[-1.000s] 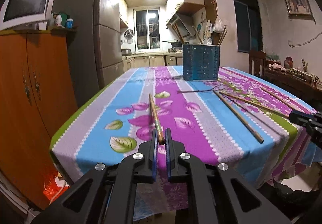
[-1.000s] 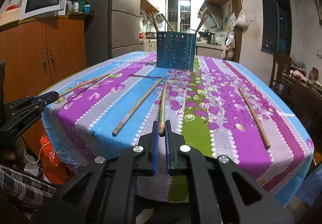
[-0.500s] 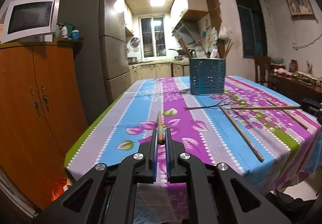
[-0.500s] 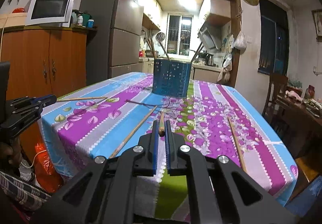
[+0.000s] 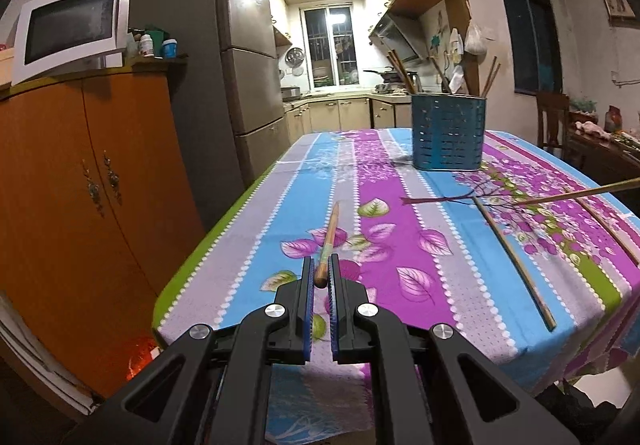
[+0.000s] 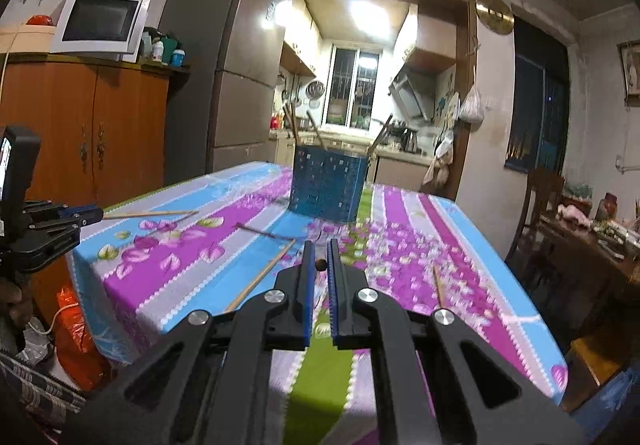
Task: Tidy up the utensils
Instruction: 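Lift the left tool's chopstick toward the blue holder while the right tool carries its own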
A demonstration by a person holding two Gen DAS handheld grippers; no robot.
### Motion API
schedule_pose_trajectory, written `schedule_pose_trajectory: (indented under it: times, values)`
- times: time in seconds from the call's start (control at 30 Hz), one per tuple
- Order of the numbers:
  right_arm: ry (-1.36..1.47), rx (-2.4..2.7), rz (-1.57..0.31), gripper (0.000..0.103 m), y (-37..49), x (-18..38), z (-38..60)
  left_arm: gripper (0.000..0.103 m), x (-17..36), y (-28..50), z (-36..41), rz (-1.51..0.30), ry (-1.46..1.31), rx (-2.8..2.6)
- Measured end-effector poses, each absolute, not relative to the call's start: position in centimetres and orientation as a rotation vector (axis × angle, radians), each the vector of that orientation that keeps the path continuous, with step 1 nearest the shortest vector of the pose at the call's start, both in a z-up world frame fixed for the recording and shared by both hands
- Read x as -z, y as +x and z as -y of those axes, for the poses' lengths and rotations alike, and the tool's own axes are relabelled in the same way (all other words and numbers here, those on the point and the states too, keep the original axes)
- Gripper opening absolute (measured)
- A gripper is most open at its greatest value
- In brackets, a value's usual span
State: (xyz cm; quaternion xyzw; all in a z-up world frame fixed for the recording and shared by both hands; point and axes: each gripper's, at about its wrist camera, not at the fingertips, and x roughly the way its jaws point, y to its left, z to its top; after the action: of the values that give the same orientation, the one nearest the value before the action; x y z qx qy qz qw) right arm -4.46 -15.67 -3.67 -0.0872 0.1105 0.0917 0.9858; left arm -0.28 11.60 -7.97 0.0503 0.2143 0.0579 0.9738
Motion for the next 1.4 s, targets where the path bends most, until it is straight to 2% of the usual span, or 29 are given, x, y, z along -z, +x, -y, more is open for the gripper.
schedule_pose_trajectory:
  times: [0.87, 1.4]
  values:
    - [-0.095, -0.246, -0.175, 0.005, 3.5, -3.9, 18.0, 0.008, 2.1, 6.4, -11.1, -0.417, 0.183, -0.183]
    - [0.005, -0.286, -0.223, 0.005, 8.4, -5.7, 20.0, 0.008, -1.0, 10.4, -11.2, -0.442, 0.156, -0.093]
